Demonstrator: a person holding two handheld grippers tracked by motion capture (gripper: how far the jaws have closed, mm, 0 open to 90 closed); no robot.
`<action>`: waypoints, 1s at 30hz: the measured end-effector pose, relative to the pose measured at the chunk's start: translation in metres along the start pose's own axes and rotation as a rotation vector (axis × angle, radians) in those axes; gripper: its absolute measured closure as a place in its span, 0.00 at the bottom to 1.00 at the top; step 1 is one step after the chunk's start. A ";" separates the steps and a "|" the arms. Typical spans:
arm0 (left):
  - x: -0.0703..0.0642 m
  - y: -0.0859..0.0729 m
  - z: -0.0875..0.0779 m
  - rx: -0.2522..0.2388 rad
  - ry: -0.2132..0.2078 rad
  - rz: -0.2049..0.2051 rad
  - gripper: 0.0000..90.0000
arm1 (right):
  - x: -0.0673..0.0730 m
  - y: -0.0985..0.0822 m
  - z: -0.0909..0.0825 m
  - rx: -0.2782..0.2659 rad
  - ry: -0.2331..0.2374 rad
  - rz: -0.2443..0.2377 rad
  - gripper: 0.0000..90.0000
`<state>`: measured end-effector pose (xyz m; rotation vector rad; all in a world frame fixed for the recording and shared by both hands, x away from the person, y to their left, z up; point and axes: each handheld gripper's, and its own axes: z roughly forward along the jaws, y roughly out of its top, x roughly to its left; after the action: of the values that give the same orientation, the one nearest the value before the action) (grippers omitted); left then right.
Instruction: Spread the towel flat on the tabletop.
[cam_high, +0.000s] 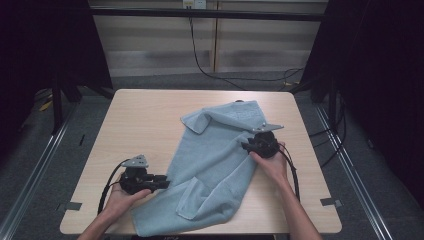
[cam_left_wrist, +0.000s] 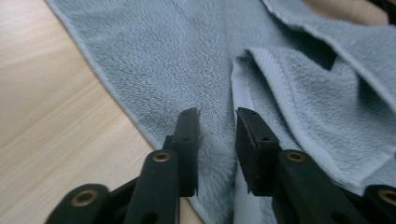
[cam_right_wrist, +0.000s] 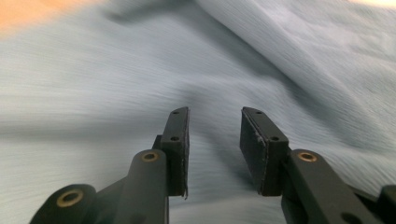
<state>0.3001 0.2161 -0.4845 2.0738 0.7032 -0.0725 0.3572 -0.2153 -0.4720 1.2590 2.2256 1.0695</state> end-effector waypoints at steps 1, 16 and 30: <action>-0.002 -0.001 -0.002 -0.005 -0.022 -0.002 0.77 | 0.010 0.001 -0.008 -0.013 0.036 -0.001 0.68; -0.021 -0.008 0.027 0.114 0.013 0.134 0.94 | 0.172 -0.024 -0.023 0.074 0.513 -0.199 0.52; -0.015 -0.006 0.029 0.104 0.005 0.110 0.94 | 0.211 -0.038 0.003 0.135 0.519 -0.407 0.74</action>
<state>0.2903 0.1890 -0.5015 2.2093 0.5985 -0.0432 0.2247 -0.0481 -0.4925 0.5571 2.8131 1.1888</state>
